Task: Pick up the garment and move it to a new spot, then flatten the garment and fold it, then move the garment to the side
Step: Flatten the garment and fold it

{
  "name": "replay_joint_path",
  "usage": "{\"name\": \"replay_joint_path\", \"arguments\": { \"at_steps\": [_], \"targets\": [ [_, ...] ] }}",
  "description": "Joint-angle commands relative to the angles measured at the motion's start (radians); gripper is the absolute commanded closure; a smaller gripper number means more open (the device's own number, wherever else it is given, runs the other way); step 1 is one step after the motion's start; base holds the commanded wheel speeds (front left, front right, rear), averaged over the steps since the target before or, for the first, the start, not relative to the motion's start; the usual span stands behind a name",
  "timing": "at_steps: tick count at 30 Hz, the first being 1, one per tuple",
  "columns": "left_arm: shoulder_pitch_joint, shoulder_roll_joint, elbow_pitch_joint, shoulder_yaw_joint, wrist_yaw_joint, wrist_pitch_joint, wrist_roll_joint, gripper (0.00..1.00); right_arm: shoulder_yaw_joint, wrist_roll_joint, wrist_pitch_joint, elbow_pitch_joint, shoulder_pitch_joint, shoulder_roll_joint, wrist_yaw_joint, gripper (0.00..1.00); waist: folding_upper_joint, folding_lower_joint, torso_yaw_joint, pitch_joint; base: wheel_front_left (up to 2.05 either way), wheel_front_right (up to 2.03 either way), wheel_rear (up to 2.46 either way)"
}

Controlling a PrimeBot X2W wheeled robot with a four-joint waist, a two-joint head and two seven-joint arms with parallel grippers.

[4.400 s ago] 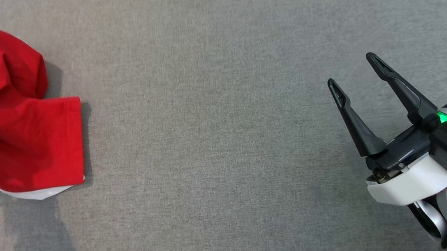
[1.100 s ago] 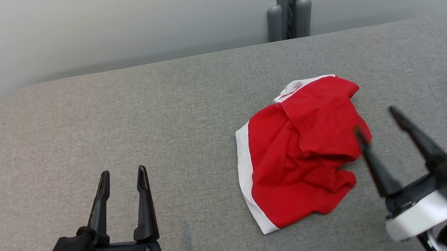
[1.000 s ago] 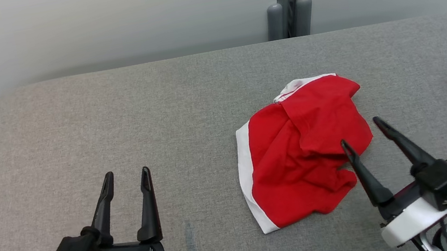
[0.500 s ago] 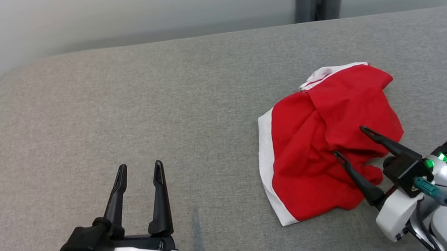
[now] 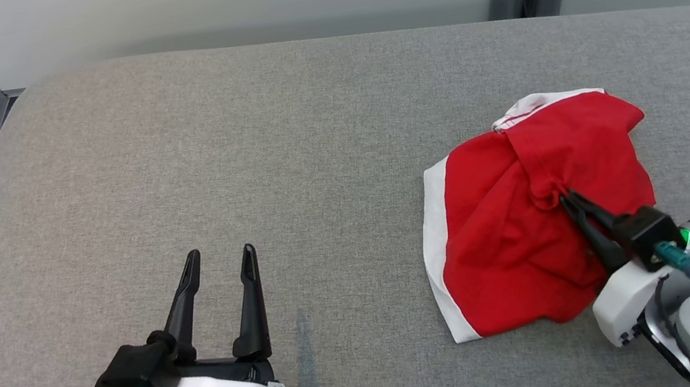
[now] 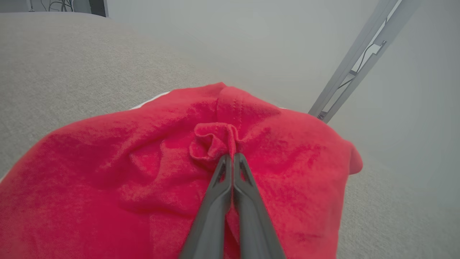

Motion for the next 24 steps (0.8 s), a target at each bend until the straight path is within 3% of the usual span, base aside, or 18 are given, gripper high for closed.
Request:
{"name": "replay_joint_path", "arguments": {
  "at_steps": [1,9,19,24],
  "targets": [
    [-0.017,0.003,0.002,0.003,0.004,-0.003,-0.002,0.00,-0.015,0.012,-0.010,0.002,-0.016,0.005,0.000,1.00,0.0000,0.0000,0.000,-0.001,0.00,0.00,0.00],
    [-0.003,0.003,0.004,0.004,0.009,-0.003,-0.004,0.00,-0.178,0.124,-0.032,-0.032,-0.044,0.055,0.000,1.00,0.0000,0.0000,-0.009,-0.023,0.00,0.00,0.00],
    [0.012,0.003,0.011,-0.017,0.005,-0.003,-0.009,0.00,-0.389,0.111,-0.009,-0.082,-0.249,-0.024,0.000,1.00,0.0000,0.0000,0.012,-0.060,0.00,0.00,0.00],
    [0.022,0.003,0.013,-0.016,0.004,-0.003,-0.008,0.00,-0.363,0.115,-0.003,-0.108,-0.381,-0.052,0.000,1.00,0.0000,0.0000,0.036,-0.077,0.00,0.00,0.00]
  ]
}}
